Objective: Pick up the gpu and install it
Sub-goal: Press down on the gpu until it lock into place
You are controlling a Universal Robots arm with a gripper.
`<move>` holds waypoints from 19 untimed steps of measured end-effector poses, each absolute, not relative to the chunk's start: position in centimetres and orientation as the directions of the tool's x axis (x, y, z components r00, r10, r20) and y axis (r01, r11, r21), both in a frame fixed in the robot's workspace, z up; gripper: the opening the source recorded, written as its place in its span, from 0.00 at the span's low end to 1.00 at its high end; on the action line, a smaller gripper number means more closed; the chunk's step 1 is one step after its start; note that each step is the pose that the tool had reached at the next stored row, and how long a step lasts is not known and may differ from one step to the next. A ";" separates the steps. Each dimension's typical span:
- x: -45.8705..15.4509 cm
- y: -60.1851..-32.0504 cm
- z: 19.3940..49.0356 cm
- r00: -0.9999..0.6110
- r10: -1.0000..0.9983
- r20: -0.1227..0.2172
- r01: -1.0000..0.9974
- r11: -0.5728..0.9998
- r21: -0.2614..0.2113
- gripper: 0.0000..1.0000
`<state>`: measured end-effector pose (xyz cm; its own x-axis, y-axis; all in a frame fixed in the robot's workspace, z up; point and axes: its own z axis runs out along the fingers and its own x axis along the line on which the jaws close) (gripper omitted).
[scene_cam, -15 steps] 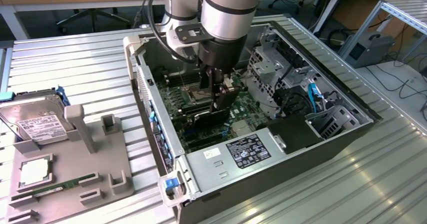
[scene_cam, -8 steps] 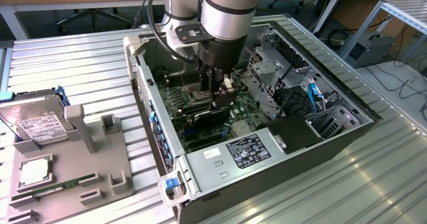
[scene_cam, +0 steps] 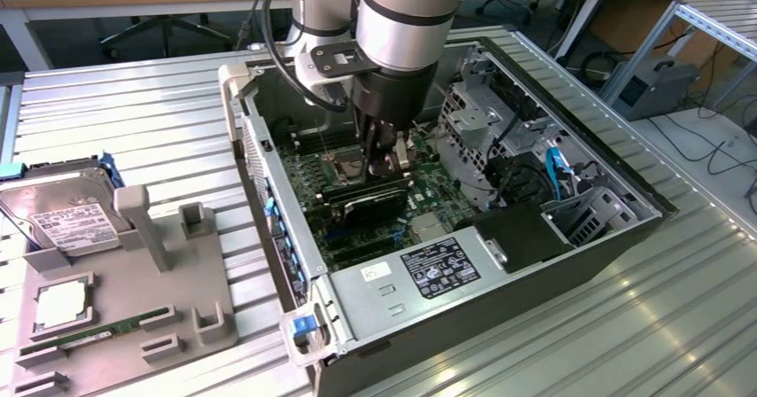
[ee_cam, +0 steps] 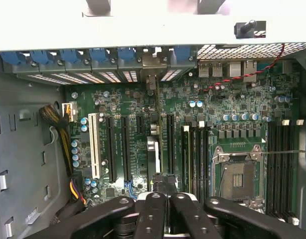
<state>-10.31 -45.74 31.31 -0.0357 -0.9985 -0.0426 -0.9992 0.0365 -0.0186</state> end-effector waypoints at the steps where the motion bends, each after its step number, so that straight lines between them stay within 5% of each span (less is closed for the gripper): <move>1: -10.3 -45.7 31.3 -0.036 -0.998 -0.043 -0.999 0.036 -0.019 0.11; 19: -11.0 -44.8 30.7 -0.041 -0.998 -0.043 -0.999 0.042 -0.018 0.11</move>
